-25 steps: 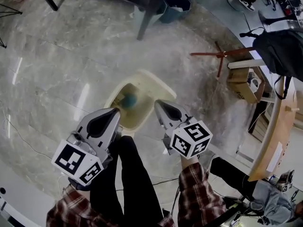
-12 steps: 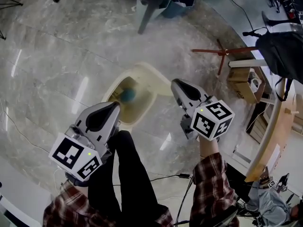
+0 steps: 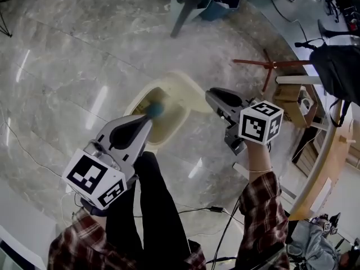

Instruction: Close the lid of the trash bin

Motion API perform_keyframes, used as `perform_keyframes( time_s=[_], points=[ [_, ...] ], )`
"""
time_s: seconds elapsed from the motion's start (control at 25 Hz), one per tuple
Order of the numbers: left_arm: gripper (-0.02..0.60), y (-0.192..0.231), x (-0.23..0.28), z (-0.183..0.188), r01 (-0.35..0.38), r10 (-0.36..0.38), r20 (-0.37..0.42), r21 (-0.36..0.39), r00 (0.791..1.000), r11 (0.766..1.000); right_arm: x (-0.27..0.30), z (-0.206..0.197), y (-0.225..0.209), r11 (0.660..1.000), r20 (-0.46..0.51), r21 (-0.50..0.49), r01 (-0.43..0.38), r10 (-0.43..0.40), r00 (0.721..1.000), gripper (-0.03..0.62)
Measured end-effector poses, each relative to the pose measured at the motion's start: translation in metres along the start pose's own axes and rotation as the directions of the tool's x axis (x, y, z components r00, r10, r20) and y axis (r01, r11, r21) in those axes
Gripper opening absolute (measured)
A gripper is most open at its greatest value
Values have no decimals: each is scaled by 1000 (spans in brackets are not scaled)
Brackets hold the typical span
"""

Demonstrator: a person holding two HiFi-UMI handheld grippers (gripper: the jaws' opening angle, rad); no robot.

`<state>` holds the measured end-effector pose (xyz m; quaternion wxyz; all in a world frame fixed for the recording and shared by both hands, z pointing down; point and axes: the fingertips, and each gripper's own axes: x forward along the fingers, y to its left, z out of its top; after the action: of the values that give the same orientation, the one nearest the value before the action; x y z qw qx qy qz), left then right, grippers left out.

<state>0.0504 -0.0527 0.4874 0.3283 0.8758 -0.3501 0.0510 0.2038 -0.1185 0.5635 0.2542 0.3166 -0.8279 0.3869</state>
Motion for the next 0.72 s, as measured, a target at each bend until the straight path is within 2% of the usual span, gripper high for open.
perform_keyframes(
  time_s=[0.12, 0.32, 0.72],
  points=[
    [12, 2, -1, 0, -7, 7, 4, -7, 1000, 1000, 2, -2, 5, 999, -7, 31, -38, 38, 999, 65],
    [12, 8, -12, -5, -36, 36, -5, -17, 999, 999, 8, -17, 32, 998, -60, -22, -65, 64, 996, 64],
    [12, 33, -25, -24, -73, 72, -30, -37, 997, 997, 40, -72, 95, 987, -141, -88, -136, 123, 982, 65]
  ],
)
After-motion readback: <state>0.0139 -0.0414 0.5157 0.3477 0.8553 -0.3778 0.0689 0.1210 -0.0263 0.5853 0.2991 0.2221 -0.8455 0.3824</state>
